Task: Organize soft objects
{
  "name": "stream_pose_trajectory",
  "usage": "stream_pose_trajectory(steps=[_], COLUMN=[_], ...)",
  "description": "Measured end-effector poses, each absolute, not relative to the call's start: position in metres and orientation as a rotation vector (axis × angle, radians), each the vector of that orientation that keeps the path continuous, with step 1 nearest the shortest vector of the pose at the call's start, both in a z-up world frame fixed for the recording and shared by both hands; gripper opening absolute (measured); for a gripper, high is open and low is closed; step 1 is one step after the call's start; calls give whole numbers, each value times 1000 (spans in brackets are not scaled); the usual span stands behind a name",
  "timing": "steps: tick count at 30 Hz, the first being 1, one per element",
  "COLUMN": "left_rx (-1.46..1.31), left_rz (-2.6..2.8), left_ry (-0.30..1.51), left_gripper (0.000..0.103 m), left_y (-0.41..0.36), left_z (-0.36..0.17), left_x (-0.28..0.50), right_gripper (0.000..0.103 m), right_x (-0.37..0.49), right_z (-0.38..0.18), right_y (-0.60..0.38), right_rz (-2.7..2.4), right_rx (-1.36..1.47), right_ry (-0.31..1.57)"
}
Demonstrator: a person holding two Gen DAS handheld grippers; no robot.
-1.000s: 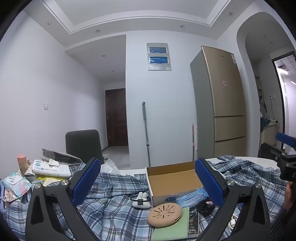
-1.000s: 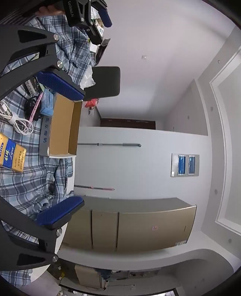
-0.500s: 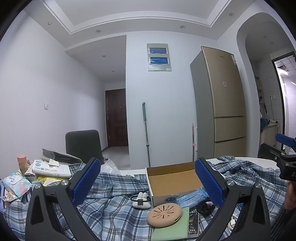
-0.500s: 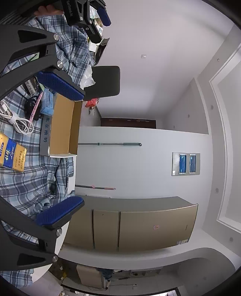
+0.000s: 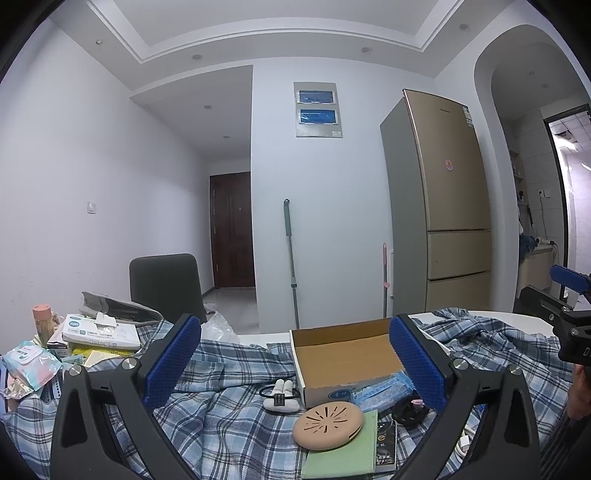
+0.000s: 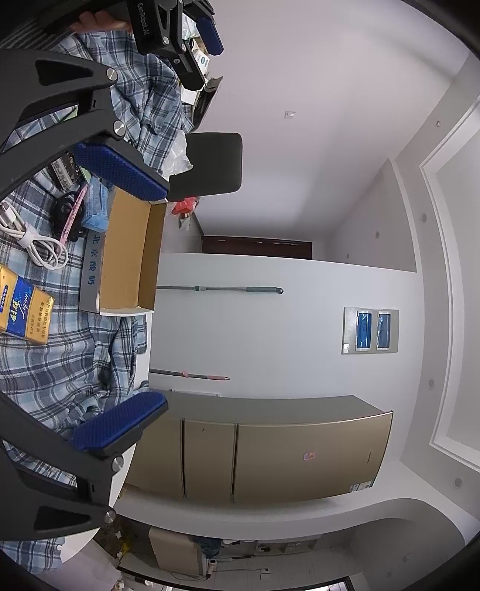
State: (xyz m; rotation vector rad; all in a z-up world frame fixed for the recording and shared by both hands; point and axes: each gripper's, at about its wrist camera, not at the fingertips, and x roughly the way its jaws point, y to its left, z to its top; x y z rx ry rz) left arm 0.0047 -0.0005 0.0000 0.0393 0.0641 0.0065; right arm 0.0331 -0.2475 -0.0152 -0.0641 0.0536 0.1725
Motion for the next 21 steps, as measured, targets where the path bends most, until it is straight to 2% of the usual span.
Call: stream_pose_trajectory(steps=[21], left_rx=[40], left_rz=[7], left_ry=[64], left_gripper=[103], left_y=[0], left_z=[0], left_x=[4], right_gripper=[103], right_x=[34], right_z=[-16], right_y=[-248], right_rz=[172], right_rx=[-65], right_ry=[57])
